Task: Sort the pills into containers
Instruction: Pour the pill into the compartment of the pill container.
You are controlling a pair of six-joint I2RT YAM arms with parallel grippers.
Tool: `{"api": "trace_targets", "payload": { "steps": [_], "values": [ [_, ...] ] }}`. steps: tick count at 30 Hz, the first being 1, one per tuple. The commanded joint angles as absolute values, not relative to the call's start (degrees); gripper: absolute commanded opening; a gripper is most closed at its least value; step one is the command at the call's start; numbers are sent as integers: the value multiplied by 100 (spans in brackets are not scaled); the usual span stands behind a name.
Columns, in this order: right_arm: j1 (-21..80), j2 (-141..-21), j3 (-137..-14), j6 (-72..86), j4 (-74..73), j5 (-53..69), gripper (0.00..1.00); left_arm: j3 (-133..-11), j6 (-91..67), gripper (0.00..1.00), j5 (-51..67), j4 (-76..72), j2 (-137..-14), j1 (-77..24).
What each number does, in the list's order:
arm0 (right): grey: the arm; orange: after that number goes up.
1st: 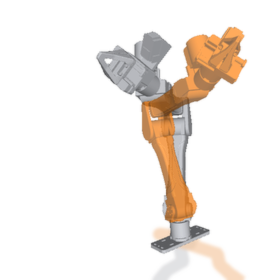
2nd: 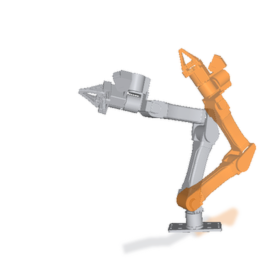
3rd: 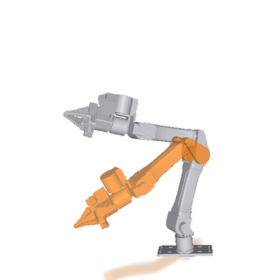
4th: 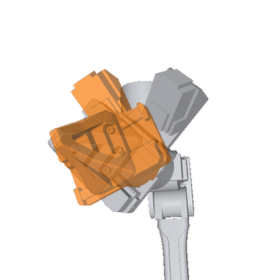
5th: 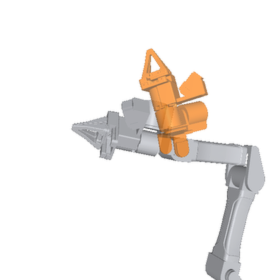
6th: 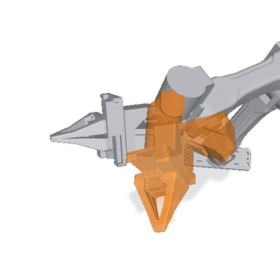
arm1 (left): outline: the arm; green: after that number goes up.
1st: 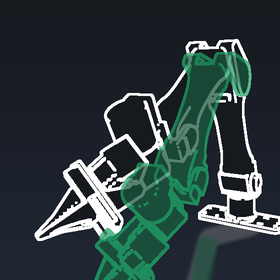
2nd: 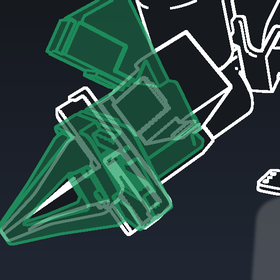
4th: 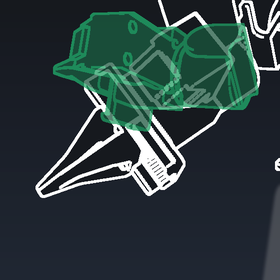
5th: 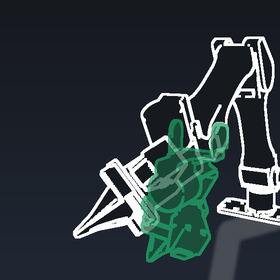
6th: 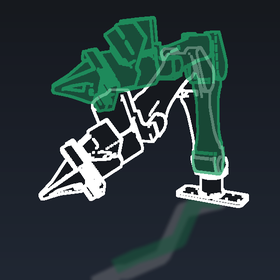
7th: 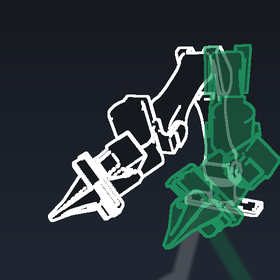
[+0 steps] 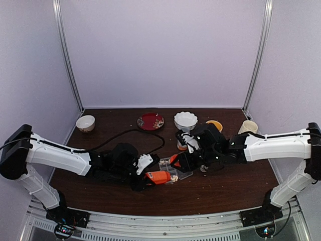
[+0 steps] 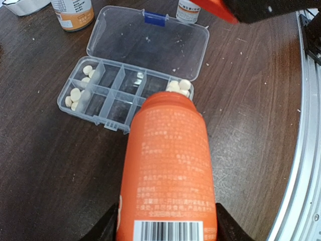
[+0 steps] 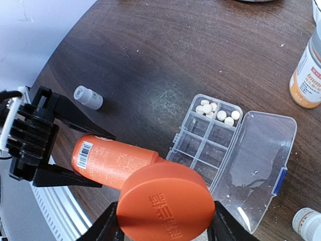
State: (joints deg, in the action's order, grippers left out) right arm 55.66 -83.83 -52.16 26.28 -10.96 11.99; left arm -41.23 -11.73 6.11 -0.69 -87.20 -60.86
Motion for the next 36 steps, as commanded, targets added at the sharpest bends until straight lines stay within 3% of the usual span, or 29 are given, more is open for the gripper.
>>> {"api": "trace_targets", "payload": {
  "steps": [1, 6, 15, 27, 36],
  "values": [
    [5589, -8063, -5426, 2587, -1123, 1148, 0, -4431, -1158, 0, 542, 364, -8754, -6117],
    [5616, -8105, -5146, 2884, -733, 1241, 0, -4585, -1149, 0, 570, 545, -8813, -6110],
    [6183, -9347, -5069, 3258, -322, 1312, 0, -4708, -1142, 0, 605, 568, -8952, -6110],
    [5837, -8279, -5325, 2851, -771, 850, 0, -4629, -1162, 0, 620, 515, -8878, -6115],
    [5838, -8764, -5328, 2981, -561, 1147, 0, -4490, -1209, 0, 620, 360, -8837, -6110]
  ]
}}
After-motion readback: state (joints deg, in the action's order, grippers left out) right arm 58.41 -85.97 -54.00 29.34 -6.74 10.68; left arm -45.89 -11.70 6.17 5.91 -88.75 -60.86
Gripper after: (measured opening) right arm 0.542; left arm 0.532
